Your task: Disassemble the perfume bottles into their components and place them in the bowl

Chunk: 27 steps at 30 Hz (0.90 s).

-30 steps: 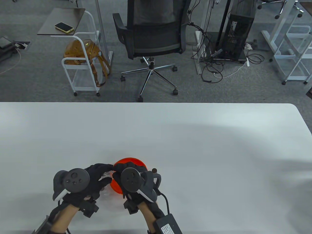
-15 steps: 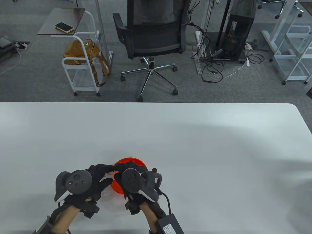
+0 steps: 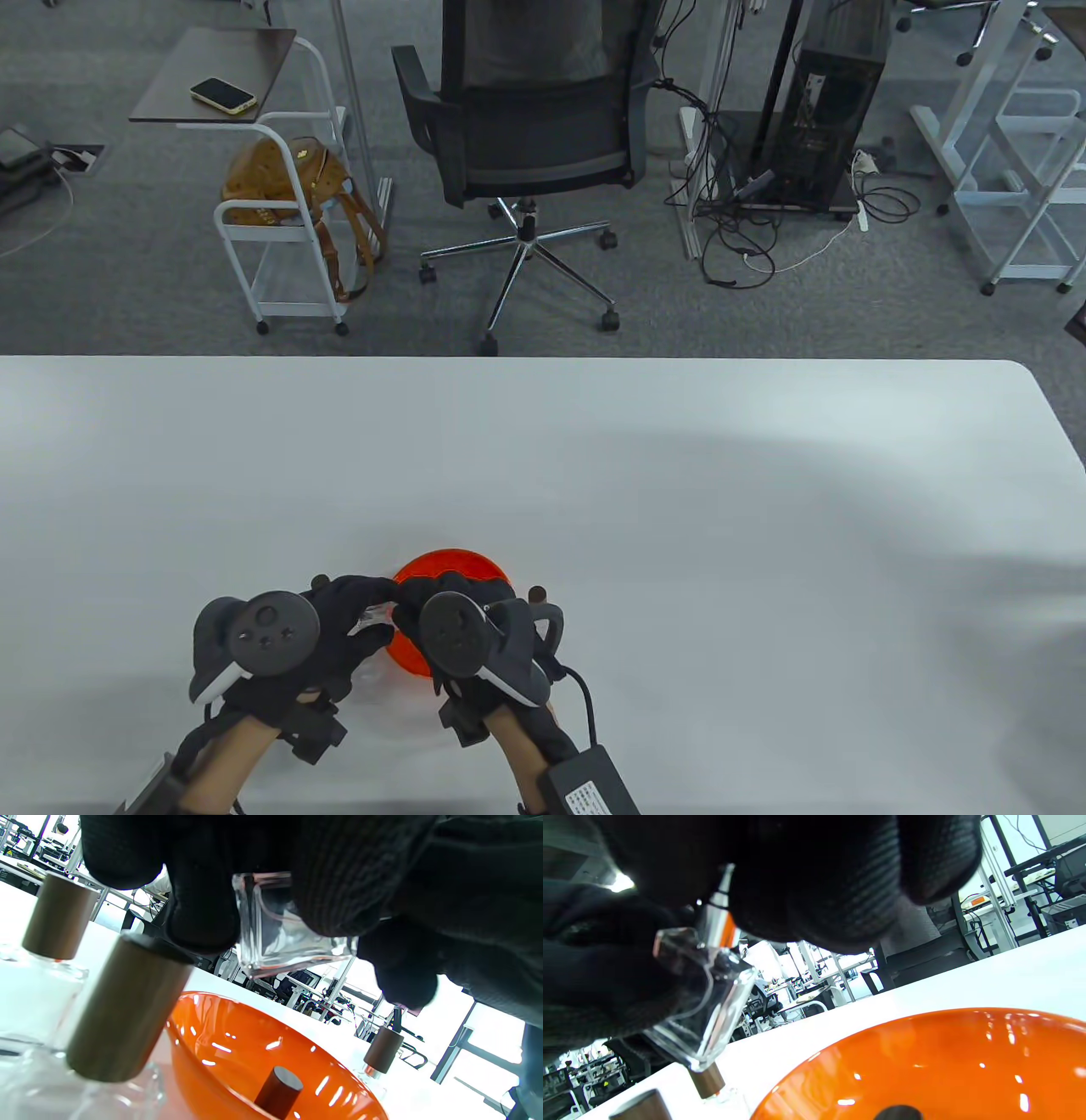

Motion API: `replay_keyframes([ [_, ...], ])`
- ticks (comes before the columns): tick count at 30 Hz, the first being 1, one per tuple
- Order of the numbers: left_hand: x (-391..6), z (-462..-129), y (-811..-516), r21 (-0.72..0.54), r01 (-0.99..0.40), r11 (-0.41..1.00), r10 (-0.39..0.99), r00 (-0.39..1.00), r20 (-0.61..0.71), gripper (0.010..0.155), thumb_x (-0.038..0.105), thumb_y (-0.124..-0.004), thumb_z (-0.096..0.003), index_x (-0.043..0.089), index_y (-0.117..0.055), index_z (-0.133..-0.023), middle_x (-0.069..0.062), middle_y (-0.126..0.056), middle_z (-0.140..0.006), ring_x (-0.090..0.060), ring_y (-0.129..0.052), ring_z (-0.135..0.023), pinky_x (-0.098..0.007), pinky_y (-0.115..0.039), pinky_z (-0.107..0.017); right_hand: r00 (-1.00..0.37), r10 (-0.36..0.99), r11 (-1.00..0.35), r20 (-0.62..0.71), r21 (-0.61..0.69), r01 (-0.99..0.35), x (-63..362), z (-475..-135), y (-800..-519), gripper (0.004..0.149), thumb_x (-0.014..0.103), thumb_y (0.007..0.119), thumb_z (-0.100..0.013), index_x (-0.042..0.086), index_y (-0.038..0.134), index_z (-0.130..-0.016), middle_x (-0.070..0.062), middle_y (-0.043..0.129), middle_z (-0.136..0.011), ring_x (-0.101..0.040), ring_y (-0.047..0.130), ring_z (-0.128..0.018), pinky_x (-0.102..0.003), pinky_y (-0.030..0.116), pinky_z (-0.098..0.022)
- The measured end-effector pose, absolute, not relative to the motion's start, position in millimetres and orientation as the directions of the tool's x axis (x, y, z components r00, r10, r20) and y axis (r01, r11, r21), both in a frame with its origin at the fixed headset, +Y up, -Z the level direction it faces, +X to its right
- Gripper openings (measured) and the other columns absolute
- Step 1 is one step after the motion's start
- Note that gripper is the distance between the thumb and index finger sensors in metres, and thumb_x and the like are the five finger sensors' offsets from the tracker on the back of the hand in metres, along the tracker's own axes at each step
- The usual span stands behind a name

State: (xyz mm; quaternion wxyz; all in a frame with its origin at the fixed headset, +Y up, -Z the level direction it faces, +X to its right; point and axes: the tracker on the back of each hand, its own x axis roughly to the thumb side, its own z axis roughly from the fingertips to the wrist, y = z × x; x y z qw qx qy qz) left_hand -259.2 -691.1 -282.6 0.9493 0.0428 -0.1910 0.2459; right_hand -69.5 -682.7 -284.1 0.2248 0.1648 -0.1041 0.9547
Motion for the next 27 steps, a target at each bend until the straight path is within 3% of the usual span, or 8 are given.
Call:
replay_keyframes([
  [3, -261.9, -283.2, -690.3, -0.008, -0.501, 0.866, 0.467, 0.8, 0.376, 0.053, 0.035, -0.092, -0.0402, 0.021, -0.086, -0.091, -0.011, -0.099, -0.088, -0.029, -0.107, -0.068, -0.056, -0.079, -0.058, -0.838, 0.41, -0.869, 0.361, -0.124, -0.478, -70.7, -284.0, -682.7, 0.046, 0.04, 0.086, -0.036, 0.033, 0.081, -0.081, 0.005, 0.093, -0.078, -0.008, 0.104, -0.051, -0.049, 0.082, -0.057],
  [7, -261.8, -282.2, -689.6, -0.022, -0.495, 0.869, 0.464, 0.798, 0.385, 0.053, 0.035, -0.092, -0.0399, 0.021, -0.086, -0.091, -0.011, -0.099, -0.088, -0.03, -0.107, -0.068, -0.056, -0.078, -0.059, -0.845, 0.395, -0.867, 0.36, -0.159, -0.472, -71.0, -283.4, -681.5, 0.041, 0.048, 0.081, -0.035, 0.034, 0.088, -0.073, 0.007, 0.102, -0.06, -0.007, 0.106, -0.037, -0.048, 0.085, -0.053],
  [12, -260.5, -282.9, -689.8, -0.01, -0.502, 0.865, 0.467, 0.797, 0.382, 0.053, 0.035, -0.091, -0.0402, 0.021, -0.086, -0.091, -0.011, -0.099, -0.088, -0.029, -0.107, -0.068, -0.056, -0.078, -0.059, -0.834, 0.422, -0.865, 0.357, -0.117, -0.488, -69.4, -285.2, -684.3, 0.048, 0.04, 0.086, -0.035, 0.032, 0.08, -0.082, 0.005, 0.093, -0.078, -0.008, 0.105, -0.051, -0.049, 0.082, -0.057],
  [16, -260.4, -281.3, -690.4, -0.022, -0.494, 0.869, 0.463, 0.797, 0.389, 0.053, 0.036, -0.092, -0.0401, 0.022, -0.086, -0.091, -0.01, -0.098, -0.088, -0.029, -0.107, -0.068, -0.056, -0.078, -0.059, -0.847, 0.397, -0.871, 0.355, -0.144, -0.469, -68.2, -285.1, -682.4, 0.042, 0.048, 0.081, -0.035, 0.033, 0.089, -0.073, 0.007, 0.102, -0.057, -0.006, 0.106, -0.034, -0.047, 0.085, -0.053],
  [20, -260.1, -281.8, -688.6, -0.002, -0.502, 0.865, 0.465, 0.8, 0.38, 0.053, 0.036, -0.091, -0.0403, 0.021, -0.086, -0.091, -0.011, -0.099, -0.087, -0.029, -0.107, -0.067, -0.056, -0.078, -0.059, -0.838, 0.406, -0.873, 0.365, -0.116, -0.473, -69.4, -284.8, -683.3, 0.048, 0.04, 0.086, -0.035, 0.032, 0.079, -0.082, 0.005, 0.092, -0.079, -0.008, 0.104, -0.052, -0.049, 0.082, -0.057],
  [23, -261.1, -282.3, -689.6, -0.019, -0.514, 0.858, 0.481, 0.789, 0.382, 0.054, 0.035, -0.092, -0.04, 0.021, -0.086, -0.091, -0.011, -0.099, -0.088, -0.03, -0.107, -0.068, -0.056, -0.078, -0.059, -0.855, 0.372, -0.876, 0.362, -0.166, -0.452, -69.5, -284.1, -683.2, 0.044, 0.049, 0.08, -0.035, 0.033, 0.086, -0.076, 0.006, 0.099, -0.067, -0.007, 0.107, -0.043, -0.048, 0.084, -0.055],
  [25, -259.1, -281.8, -690.5, -0.029, -0.499, 0.866, 0.47, 0.792, 0.39, 0.053, 0.035, -0.092, -0.0401, 0.021, -0.086, -0.091, -0.011, -0.099, -0.088, -0.03, -0.107, -0.068, -0.056, -0.078, -0.059, -0.854, 0.379, -0.875, 0.358, -0.162, -0.456, -68.8, -284.7, -683.8, 0.041, 0.048, 0.081, -0.035, 0.034, 0.089, -0.073, 0.007, 0.102, -0.059, -0.006, 0.106, -0.035, -0.047, 0.085, -0.053],
  [27, -256.2, -281.7, -690.2, -0.015, -0.488, 0.873, 0.454, 0.799, 0.394, 0.053, 0.035, -0.091, -0.0403, 0.021, -0.086, -0.091, -0.011, -0.099, -0.087, -0.03, -0.107, -0.067, -0.056, -0.078, -0.059, -0.845, 0.394, -0.877, 0.362, -0.126, -0.463, -68.3, -285.5, -685.9, 0.046, 0.043, 0.084, -0.035, 0.033, 0.082, -0.08, 0.006, 0.096, -0.07, -0.007, 0.105, -0.045, -0.049, 0.082, -0.056],
])
